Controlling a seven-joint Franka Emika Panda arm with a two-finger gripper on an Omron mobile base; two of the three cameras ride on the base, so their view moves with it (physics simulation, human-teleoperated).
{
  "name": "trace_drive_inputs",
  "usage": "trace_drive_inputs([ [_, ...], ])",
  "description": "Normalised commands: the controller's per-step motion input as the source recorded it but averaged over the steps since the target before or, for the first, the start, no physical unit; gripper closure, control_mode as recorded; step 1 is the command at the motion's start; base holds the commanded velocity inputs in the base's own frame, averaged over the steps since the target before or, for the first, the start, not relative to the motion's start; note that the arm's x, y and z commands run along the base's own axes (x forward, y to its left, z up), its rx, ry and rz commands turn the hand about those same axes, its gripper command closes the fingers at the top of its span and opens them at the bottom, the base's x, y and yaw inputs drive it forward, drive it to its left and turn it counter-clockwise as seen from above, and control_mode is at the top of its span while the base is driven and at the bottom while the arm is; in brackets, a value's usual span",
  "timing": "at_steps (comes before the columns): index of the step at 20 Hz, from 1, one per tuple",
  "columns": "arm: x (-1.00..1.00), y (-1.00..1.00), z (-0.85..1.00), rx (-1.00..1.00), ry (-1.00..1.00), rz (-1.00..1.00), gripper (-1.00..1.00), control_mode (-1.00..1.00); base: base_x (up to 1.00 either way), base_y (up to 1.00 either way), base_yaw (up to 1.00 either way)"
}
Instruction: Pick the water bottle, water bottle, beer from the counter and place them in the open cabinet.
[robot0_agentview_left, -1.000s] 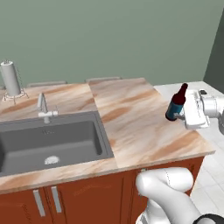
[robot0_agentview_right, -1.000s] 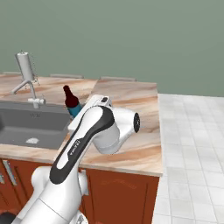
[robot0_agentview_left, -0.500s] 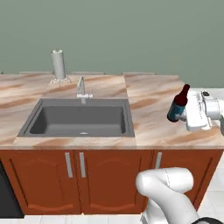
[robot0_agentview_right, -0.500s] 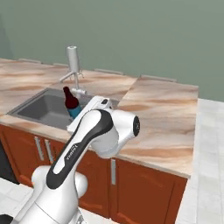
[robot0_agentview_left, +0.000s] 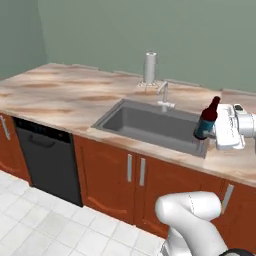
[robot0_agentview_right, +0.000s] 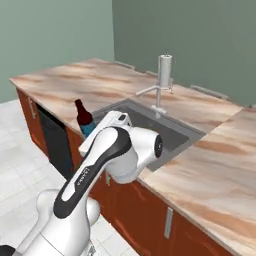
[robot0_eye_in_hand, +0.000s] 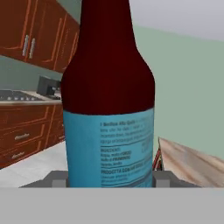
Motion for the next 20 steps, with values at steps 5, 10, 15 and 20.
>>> trace_drive_inputs([
  [5, 0.00, 0.00, 0.00, 0.00, 0.00, 0.00, 1.00, 1.00, 0.16, 0.05, 0.89],
  [10, 0.00, 0.00, 0.00, 0.00, 0.00, 0.00, 1.00, 1.00, 0.12, 0.13, 0.91],
  [15, 0.00, 0.00, 0.00, 0.00, 0.00, 0.00, 1.00, 1.00, 0.06, 0.17, 0.90],
  [20, 0.00, 0.00, 0.00, 0.00, 0.00, 0.00, 1.00, 1.00, 0.00, 0.23, 0.82],
])
